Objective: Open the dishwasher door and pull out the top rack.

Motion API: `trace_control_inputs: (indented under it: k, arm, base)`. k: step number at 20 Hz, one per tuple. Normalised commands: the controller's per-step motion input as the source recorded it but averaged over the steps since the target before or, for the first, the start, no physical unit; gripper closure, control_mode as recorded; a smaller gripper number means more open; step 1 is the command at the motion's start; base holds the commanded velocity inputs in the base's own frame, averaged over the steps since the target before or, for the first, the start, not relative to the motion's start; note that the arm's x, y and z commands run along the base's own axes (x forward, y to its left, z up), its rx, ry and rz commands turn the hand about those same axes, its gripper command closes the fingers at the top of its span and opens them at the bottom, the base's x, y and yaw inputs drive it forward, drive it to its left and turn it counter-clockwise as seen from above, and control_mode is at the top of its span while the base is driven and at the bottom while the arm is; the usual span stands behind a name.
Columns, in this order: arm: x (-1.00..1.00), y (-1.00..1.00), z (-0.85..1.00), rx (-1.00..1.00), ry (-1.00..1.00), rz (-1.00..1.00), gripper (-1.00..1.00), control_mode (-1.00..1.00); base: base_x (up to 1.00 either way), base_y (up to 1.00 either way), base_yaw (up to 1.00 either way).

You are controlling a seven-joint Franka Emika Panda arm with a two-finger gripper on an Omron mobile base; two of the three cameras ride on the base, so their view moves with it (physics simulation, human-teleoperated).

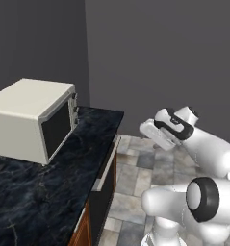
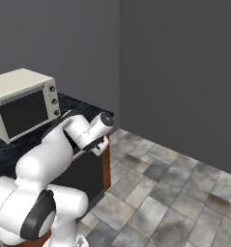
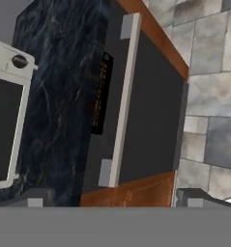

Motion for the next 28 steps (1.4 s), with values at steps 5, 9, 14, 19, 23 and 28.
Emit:
trace_control_inputs:
  k: [5,9,14,19,23,28]
  arm:
    - [0.23,0.00,-0.55,0.15,0.00,-0.01,-1.00,-1.00]
    - [0.19,0.00,-0.57,0.16,0.00,-0.01,-1.00,-1.00]
    - [0.12,0.00,-0.56,0.18,0.00,-0.01,-1.00,-1.00]
    - [0.21,0.00,-0.42,0.18,0.00,-0.01,-1.00,-1.00]
    - [0.18,0.01,-0.34,0.17,0.00,0.00,-1.00,-1.00]
    - [0.16,0.02,-0.30,0.14,0.00,0.00,-1.00,-1.00]
  base:
    - [0.00,0.00,0.00]
    - [0.00,0.00,0.00]
    - [0.00,0.00,0.00]
    - [0.00,0.00,0.00]
    - [0.00,0.00,0.00]
    - [0.00,0.00,0.00]
